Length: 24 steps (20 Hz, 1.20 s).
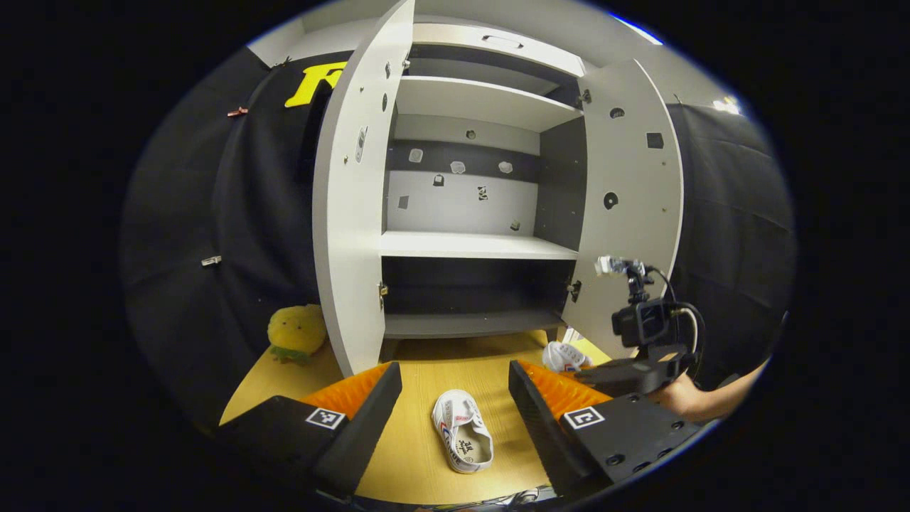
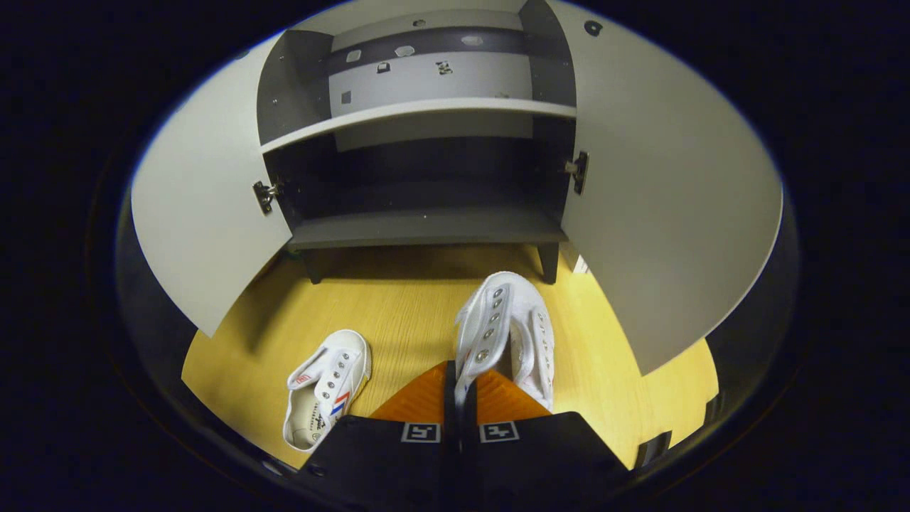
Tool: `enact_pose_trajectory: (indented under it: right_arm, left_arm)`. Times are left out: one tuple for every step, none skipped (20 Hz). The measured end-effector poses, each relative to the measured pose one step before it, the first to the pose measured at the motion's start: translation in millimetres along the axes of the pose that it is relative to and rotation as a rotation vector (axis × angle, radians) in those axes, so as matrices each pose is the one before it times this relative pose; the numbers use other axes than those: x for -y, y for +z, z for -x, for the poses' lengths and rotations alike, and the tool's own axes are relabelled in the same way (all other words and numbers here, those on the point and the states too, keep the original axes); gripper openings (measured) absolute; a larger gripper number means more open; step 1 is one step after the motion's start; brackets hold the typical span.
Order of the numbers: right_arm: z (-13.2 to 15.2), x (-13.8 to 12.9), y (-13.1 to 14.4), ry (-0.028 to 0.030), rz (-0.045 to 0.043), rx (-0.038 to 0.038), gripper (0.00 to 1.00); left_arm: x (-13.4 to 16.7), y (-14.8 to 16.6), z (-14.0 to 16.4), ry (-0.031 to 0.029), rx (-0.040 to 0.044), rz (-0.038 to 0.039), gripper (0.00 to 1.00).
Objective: Grab one shoe with the right hand and put it into the shoe cabinet, grab the other shoe with the left hand and put it into the shoe cabinet; then close the right door with the right hand and the left door with the left hand.
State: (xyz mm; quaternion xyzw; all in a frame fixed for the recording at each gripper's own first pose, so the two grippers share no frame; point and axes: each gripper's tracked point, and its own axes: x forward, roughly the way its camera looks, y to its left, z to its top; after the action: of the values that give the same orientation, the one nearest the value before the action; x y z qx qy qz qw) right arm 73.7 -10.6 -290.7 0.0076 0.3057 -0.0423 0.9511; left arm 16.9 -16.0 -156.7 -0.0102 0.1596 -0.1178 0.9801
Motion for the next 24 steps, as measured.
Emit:
enact_pose_trajectory:
  right_arm:
    - [9.89, -4.02, 14.85, 0.00131, 0.00401, 0.02742, 0.05]
    - [9.78, -5.00, 14.45, 0.00278, -0.00144, 0.02916, 0.05]
    - [8.64, -5.46, 16.97, 0.00355, -0.00114, 0.03276, 0.05]
    - [6.34, -4.73, 16.75, 0.00392, 0.00451, 0.02923, 0.05]
    - [5.74, -4.30, 18.64, 0.00558, 0.00744, 0.03023, 0.05]
    - [3.62, -6.00, 17.53, 0.00728, 0.00718, 0.02872, 0.05]
    - [1.97, -5.22, 19.92, 0.00903, -0.00058, 0.02440, 0.05]
    - [0.41, -4.15, 16.95, 0.01109, -0.00125, 0.02535, 0.05]
    - [-0.63, -3.26, 18.23, 0.00759, 0.00085, 0.02447, 0.05]
    - [-3.82, -1.56, 17.12, 0.00356, 0.00476, 0.02464, 0.05]
    - [-4.57, -0.27, 16.66, -0.00073, 0.00774, 0.02240, 0.05]
    - [-6.14, 0.23, 15.46, 0.00063, 0.00752, 0.01776, 0.05]
    - [-7.35, -1.28, 16.59, 0.00471, 0.00665, 0.02137, 0.05]
    - [-9.12, -0.03, 14.42, 0.00441, 0.01045, 0.01795, 0.05]
    - [-9.90, 1.62, 13.32, 0.00019, 0.01153, 0.01295, 0.05]
    - [-10.52, 2.04, 13.10, -0.00173, 0.01572, 0.01366, 0.05]
    - [-10.85, 0.37, 14.53, 0.00297, 0.01636, 0.01776, 0.05]
    - [-12.04, 0.04, 13.37, 0.00887, 0.01399, 0.01656, 0.05]
    - [-13.09, -0.21, 11.89, 0.01162, 0.01024, 0.01245, 0.05]
    - [-14.59, -0.33, 8.99, 0.01321, 0.00942, 0.00435, 0.05]
    - [-16.40, 1.46, 9.18, 0.00806, 0.01698, 0.00827, 0.05]
    - [-17.44, 1.34, 7.63, 0.00930, 0.02028, 0.01873, 0.05]
    - [-18.35, 2.38, 5.30, 0.00357, 0.02458, 0.01298, 0.05]
    - [-18.15, 3.04, -1.10, -0.00229, 0.03259, -0.00816, 0.05]
  left_arm:
    - [-3.28, -1.66, -0.14, -0.01273, -0.00077, -0.00098, 0.95]
    - [-2.61, -0.09, -0.36, -0.01263, 0.00326, -0.00026, 0.95]
    - [-1.22, 0.84, -0.19, -0.01236, 0.00556, -0.00094, 0.95]
    - [-1.58, 0.81, -0.01, -0.00794, 0.00361, -0.00735, 0.95]
    - [-1.86, -1.55, -0.52, -0.00110, -0.00193, -0.01459, 0.95]
    - [-1.44, -0.94, 0.44, -0.00027, 0.00126, -0.01018, 0.95]
    - [1.62, -0.77, 1.76, -0.00752, 0.00394, -0.00647, 0.95]
    - [1.46, 0.40, 0.79, -0.00763, 0.00301, -0.00193, 0.95]
    - [1.70, -0.78, 0.29, -0.00622, 0.00148, 0.00071, 0.95]
    - [1.00, 0.13, -0.39, -0.00511, 0.00104, 0.00279, 0.95]
    - [1.97, -0.20, 1.15, -0.00264, 0.00313, 0.00341, 0.95]
    - [0.89, 0.89, -0.95, -0.00041, 0.00203, 0.00361, 0.95]
    - [0.20, -0.20, -0.82, 0.00229, 0.00087, 0.00334, 0.95]
    - [-0.47, 0.75, 0.01, 0.00573, 0.00152, 0.00387, 0.95]
    - [-0.61, 1.62, 0.14, 0.00663, 0.00435, 0.00402, 0.95]
    - [-1.05, 2.52, 1.18, 0.00953, 0.00457, 0.00110, 0.95]
    - [-2.57, 1.75, 0.91, 0.01522, 0.00342, -0.00317, 0.95]
    - [-4.43, 2.92, 2.06, 0.02216, 0.00658, -0.00460, 0.95]
    - [-4.12, 1.66, 1.40, 0.02264, 0.00737, -0.00212, 0.95]
    - [-3.50, 0.20, 1.64, 0.01959, 0.00106, 0.00328, 0.95]
    - [-2.38, -3.25, 0.43, 0.02078, -0.00564, 0.00568, 0.95]
    - [-2.76, -5.38, 0.11, 0.02390, -0.01729, 0.00203, 0.95]
    - [-4.92, -4.32, 2.48, 0.03706, -0.00673, 0.00086, 0.95]
    - [-4.40, -0.24, 1.19, 0.03518, -0.00054, 0.00499, 0.96]
